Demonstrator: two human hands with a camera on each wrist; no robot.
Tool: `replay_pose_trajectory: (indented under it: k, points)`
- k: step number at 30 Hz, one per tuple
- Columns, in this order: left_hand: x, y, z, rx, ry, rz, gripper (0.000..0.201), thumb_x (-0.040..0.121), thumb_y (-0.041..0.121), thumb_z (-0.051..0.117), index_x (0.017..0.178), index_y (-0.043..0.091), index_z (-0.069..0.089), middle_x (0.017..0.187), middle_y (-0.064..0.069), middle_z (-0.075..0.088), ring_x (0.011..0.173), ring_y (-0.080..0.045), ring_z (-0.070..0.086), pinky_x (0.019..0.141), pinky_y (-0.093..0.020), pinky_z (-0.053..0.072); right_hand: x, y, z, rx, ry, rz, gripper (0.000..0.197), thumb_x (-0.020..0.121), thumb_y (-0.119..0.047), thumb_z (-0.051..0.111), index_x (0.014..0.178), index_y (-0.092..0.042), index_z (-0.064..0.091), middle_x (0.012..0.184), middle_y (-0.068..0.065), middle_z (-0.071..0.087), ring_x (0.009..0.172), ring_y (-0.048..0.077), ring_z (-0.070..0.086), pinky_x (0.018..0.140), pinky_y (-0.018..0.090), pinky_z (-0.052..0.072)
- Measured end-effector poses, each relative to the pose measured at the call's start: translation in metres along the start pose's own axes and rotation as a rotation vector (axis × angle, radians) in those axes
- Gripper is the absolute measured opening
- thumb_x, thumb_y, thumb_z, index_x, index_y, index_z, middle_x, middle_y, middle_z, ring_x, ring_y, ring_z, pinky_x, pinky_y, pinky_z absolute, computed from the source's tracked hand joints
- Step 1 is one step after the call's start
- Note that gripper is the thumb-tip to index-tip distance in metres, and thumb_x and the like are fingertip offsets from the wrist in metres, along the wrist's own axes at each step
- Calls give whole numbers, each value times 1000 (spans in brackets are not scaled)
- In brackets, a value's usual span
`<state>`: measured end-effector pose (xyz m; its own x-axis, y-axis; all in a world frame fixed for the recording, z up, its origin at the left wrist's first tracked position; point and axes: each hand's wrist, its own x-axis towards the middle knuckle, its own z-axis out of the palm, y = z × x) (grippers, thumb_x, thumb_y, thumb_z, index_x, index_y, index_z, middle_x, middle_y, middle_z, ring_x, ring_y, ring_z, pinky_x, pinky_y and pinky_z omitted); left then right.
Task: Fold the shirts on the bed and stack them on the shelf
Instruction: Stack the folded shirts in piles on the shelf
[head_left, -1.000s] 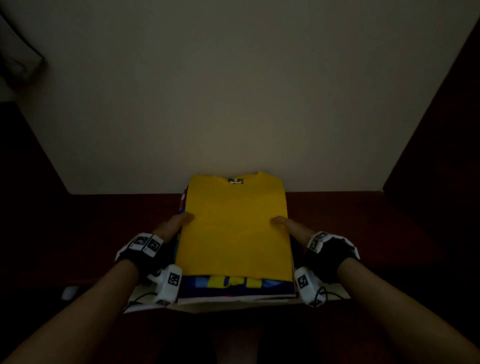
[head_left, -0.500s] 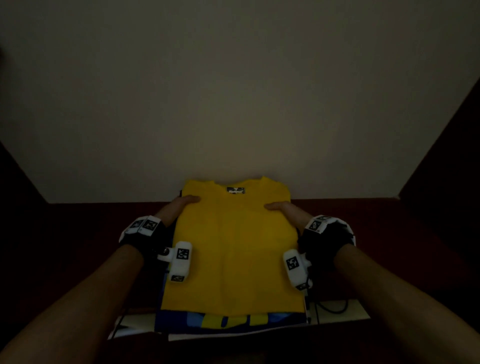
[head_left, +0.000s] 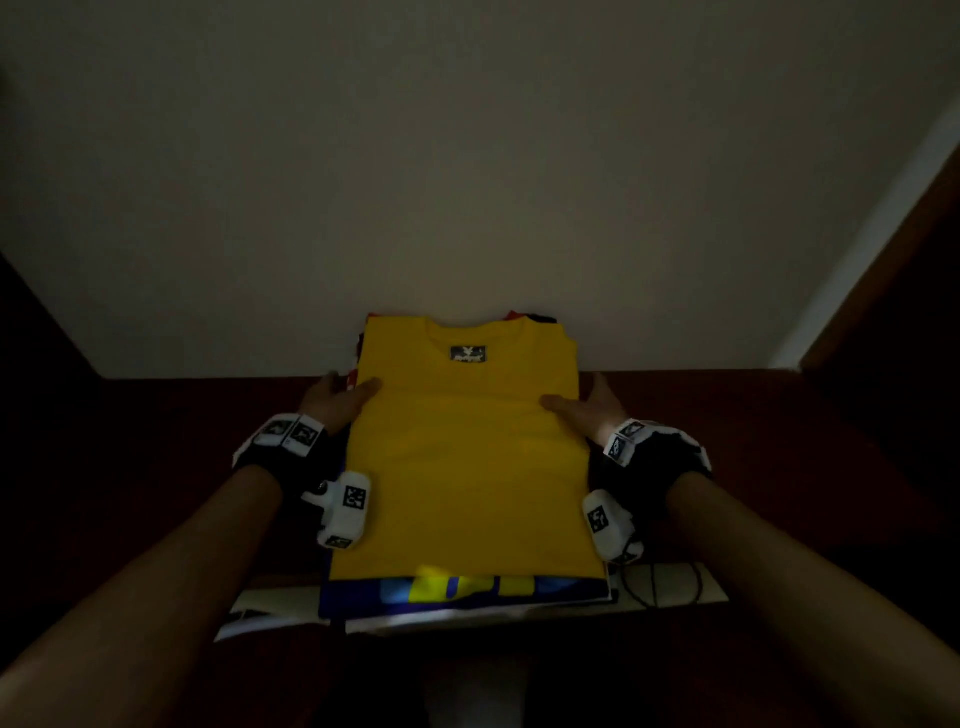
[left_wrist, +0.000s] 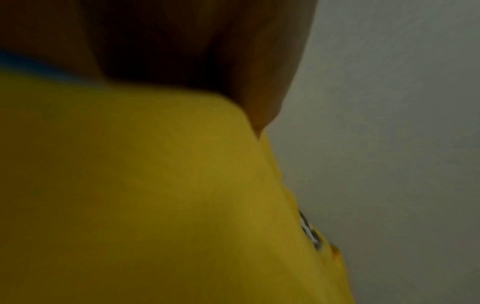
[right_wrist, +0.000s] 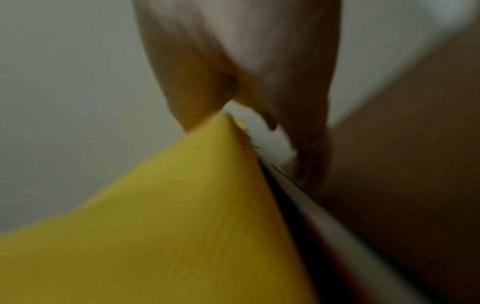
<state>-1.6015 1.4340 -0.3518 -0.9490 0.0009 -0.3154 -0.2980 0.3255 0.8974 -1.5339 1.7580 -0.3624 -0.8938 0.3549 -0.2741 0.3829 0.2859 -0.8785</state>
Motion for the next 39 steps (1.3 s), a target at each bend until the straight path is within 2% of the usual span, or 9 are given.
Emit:
replay_pose_trajectory:
  k: [4, 8, 14, 18, 23, 27, 30, 37, 39]
  points:
    - [-51, -1, 0, 138, 112, 189, 65, 89, 27, 70, 145, 9, 42, 145, -13, 46, 128, -32, 48, 103, -42, 44, -62, 13, 3, -352, 119, -437, 72, 80, -40, 74, 141, -16, 44, 144, 12, 43, 131, 33, 41, 106, 42, 38]
    - [-103, -26, 6, 295, 218, 274, 23, 85, 23, 73, 103, 12, 64, 102, -8, 62, 100, -29, 60, 80, -36, 50, -122, 32, 17, -547, -146, -627, 42, 78, -50, 70, 113, -26, 66, 116, -3, 60, 115, 19, 50, 96, 36, 38]
    - [-143, -65, 10, 562, 115, 125, 30, 86, 38, 69, 100, 19, 50, 104, -4, 55, 88, -22, 52, 67, -32, 39, -153, 61, 21, -733, -131, -645, 78, 58, -85, 46, 124, -44, 53, 132, -19, 43, 129, 3, 27, 106, 40, 13]
    - [-154, -68, 6, 585, 147, 95, 34, 84, 40, 72, 102, 18, 52, 101, -2, 56, 90, -23, 53, 75, -33, 42, -156, 67, 14, -691, -88, -692, 46, 80, -49, 69, 124, -37, 57, 135, -12, 48, 134, 9, 35, 111, 46, 20]
    - [-161, -58, 1, 521, 133, 57, 23, 80, 26, 78, 86, 19, 57, 103, -7, 61, 98, -26, 58, 81, -35, 47, -160, 63, 14, -900, -135, -674, 52, 85, -33, 64, 135, -32, 51, 147, -8, 39, 140, 15, 28, 113, 43, 16]
    - [-165, -47, -5, 365, 154, 72, 12, 82, 19, 77, 82, 16, 66, 96, -7, 62, 93, -25, 60, 80, -33, 48, -160, 55, 5, -798, 62, -724, 24, 87, -26, 61, 108, -24, 71, 119, -2, 63, 112, 24, 52, 92, 38, 43]
    - [-160, -42, -10, 184, 169, 87, 9, 87, 20, 72, 83, 14, 66, 100, -10, 66, 90, -26, 60, 77, -35, 49, -161, 51, 0, -708, 248, -733, 20, 88, -29, 61, 102, -19, 70, 107, 2, 59, 101, 25, 52, 81, 37, 44]
    - [-163, -41, -1, -24, -37, -199, 17, 94, 20, 63, 87, 8, 53, 103, -16, 56, 94, -39, 60, 71, -50, 58, -164, 60, -5, -748, 188, -487, 23, 93, -31, 58, 113, -24, 66, 103, 1, 47, 99, 18, 47, 72, 27, 35]
    - [-161, -42, 0, 5, -17, -203, 21, 91, 16, 67, 85, 8, 49, 99, -16, 53, 82, -34, 59, 51, -40, 58, -165, 61, -4, -638, 229, -508, 23, 94, -27, 56, 114, -24, 67, 96, -2, 46, 86, 15, 47, 68, 28, 34]
